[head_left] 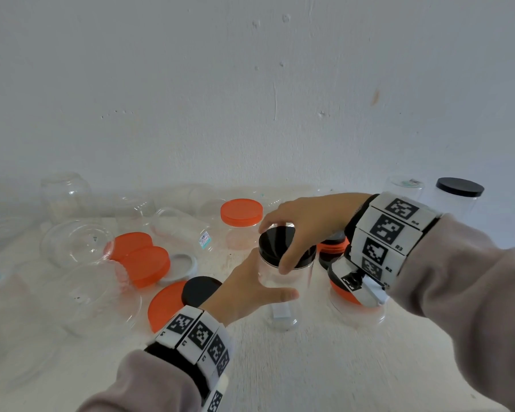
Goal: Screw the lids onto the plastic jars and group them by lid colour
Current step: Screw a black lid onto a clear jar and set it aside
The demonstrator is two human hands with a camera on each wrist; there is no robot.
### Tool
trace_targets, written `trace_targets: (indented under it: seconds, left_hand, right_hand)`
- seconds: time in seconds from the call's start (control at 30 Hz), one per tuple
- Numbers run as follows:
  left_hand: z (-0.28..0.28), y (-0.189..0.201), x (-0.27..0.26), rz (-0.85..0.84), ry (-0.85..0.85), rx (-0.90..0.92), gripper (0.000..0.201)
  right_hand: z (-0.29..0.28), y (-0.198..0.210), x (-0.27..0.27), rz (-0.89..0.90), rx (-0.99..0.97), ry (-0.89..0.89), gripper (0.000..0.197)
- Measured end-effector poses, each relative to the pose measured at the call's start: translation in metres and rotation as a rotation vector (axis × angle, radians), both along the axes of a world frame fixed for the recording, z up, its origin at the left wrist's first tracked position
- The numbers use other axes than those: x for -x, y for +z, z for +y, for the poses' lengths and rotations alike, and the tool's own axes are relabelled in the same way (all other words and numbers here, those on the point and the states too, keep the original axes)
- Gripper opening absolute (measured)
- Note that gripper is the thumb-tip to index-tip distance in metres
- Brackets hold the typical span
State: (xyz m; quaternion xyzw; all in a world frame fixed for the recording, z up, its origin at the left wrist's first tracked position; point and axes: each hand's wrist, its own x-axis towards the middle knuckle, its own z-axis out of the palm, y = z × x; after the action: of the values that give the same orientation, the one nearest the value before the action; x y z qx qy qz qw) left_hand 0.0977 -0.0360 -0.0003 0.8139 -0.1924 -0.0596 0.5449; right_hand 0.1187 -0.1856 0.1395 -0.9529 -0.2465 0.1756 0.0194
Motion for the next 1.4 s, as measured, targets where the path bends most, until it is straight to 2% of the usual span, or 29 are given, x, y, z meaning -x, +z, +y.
trace_targets:
  seconds: [0.13, 0.27, 0.33, 0.43, 0.53, 0.63, 0.73, 0.83, 1.0, 1.13, 1.27, 1.4]
  left_hand:
    - [0.001, 0.0, 0.0, 0.013, 0.005, -0.002, 0.087]
    - [0.0, 0.0, 0.0, -0.005, 0.009, -0.014, 0.093]
    - [0.0, 0.0, 0.0, -0.008, 0.018, -0.02, 0.094]
    - [0.0, -0.001, -0.001, -0.014, 0.012, -0.024, 0.089]
    - [0.001, -0.002, -0.001, 0.0, 0.005, -0.008, 0.088]
    - [0.002, -0.003, -0.001, 0.01, 0.001, 0.0, 0.088]
    - [0.002, -0.003, -0.002, 0.004, 0.005, -0.016, 0.091]
    - [0.001, -0.002, -0.002, -0.004, 0.003, -0.015, 0.09]
    - [0.0, -0.001, -0.001, -0.027, -0.009, -0.007, 0.081]
    - [0.001, -0.002, -0.001, -0.02, -0.007, -0.006, 0.088]
    - [0.001, -0.004, -0.003, -0.014, 0.009, -0.013, 0.091]
    - [0.001, -0.002, -0.003, -0.011, 0.005, -0.027, 0.083]
  right_hand:
    - [0.005, -0.008, 0.001, -0.104, 0.055, -0.077, 0.074]
    - [0.002, 0.002, 0.002, 0.052, 0.034, -0.015, 0.08]
    - [0.002, 0.009, 0.004, 0.082, 0.024, 0.041, 0.076]
    - [0.003, 0.01, 0.004, 0.049, 0.006, 0.051, 0.066]
    - [0.006, 0.004, 0.005, -0.024, 0.013, -0.015, 0.058]
    - [0.01, 0.0, 0.006, -0.102, 0.062, -0.058, 0.06]
    - [0.006, 0.005, 0.005, 0.011, 0.04, -0.027, 0.071]
    - [0.005, 0.011, 0.007, 0.077, 0.023, 0.045, 0.067]
    - [0.006, 0.005, 0.006, -0.004, -0.013, -0.002, 0.056]
    - [0.01, 0.001, 0.006, -0.091, 0.039, -0.036, 0.06]
    - [0.008, 0.008, 0.007, 0.062, 0.052, 0.026, 0.074]
    - [0.006, 0.01, 0.008, 0.037, 0.027, 0.044, 0.067]
